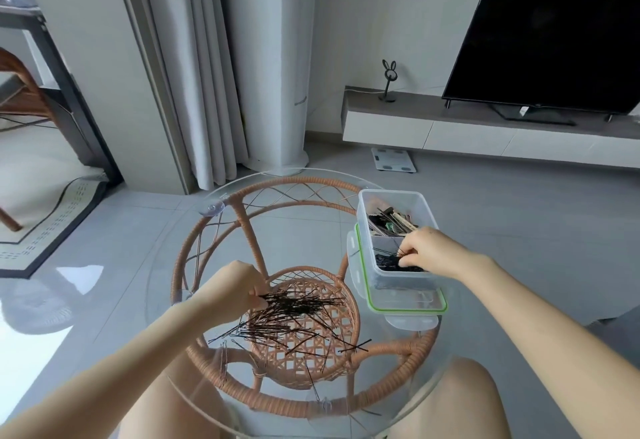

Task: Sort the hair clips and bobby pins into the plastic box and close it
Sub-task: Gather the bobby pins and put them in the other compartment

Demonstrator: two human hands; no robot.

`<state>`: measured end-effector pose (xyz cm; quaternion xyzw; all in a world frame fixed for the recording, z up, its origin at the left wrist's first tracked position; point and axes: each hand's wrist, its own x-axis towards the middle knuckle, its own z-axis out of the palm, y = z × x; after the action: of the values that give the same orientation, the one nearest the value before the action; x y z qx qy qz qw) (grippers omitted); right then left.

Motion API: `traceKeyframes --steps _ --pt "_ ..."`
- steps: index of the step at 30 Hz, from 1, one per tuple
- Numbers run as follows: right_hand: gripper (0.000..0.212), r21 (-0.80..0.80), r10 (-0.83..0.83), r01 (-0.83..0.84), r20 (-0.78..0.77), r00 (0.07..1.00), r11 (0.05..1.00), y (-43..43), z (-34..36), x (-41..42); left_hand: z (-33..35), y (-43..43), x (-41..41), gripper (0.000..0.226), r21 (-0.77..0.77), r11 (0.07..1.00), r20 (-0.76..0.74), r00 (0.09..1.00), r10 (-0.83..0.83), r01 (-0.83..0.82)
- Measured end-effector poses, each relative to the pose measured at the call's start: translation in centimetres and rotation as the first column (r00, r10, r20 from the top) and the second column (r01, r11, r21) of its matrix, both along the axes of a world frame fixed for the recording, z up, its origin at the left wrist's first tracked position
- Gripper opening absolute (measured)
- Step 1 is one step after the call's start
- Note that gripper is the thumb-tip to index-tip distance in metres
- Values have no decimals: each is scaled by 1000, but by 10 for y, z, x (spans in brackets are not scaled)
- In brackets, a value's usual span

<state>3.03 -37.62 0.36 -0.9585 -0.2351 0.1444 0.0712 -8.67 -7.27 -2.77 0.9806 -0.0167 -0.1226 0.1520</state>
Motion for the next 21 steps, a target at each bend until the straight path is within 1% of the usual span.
traceKeyframes --steps 2,3,4,7,11,14,18,21 --pt "26 0 11 -11 -18 1000 1000 2 -1 -3 6 1 1 28 3 1000 11 1000 -4 4" --pt "20 6 1 -1 -26 1000 1000 2 -1 -3 9 1 2 28 2 1000 19 1000 -5 5" --pt "10 9 3 -3 -15 1000 1000 1 -1 -4 12 2 2 27 -2 1000 28 1000 -6 6" --pt "19 24 -22 21 13 1000 999 -1 0 -3 22 -1 3 23 -17 1000 55 998 -7 8" --pt "20 77 -63 55 95 994 996 -4 5 -6 33 -4 7 24 -8 1000 75 997 -13 14" --pt "21 104 -58 43 146 988 994 -7 6 -7 41 -9 11 21 3 1000 72 997 -21 20" --pt "19 150 -48 23 166 985 988 -14 3 -12 54 -19 17 20 -6 999 87 996 -31 32" --pt "19 202 -67 23 212 975 979 -18 6 -17 70 -34 26 20 -25 997 125 990 -64 67"
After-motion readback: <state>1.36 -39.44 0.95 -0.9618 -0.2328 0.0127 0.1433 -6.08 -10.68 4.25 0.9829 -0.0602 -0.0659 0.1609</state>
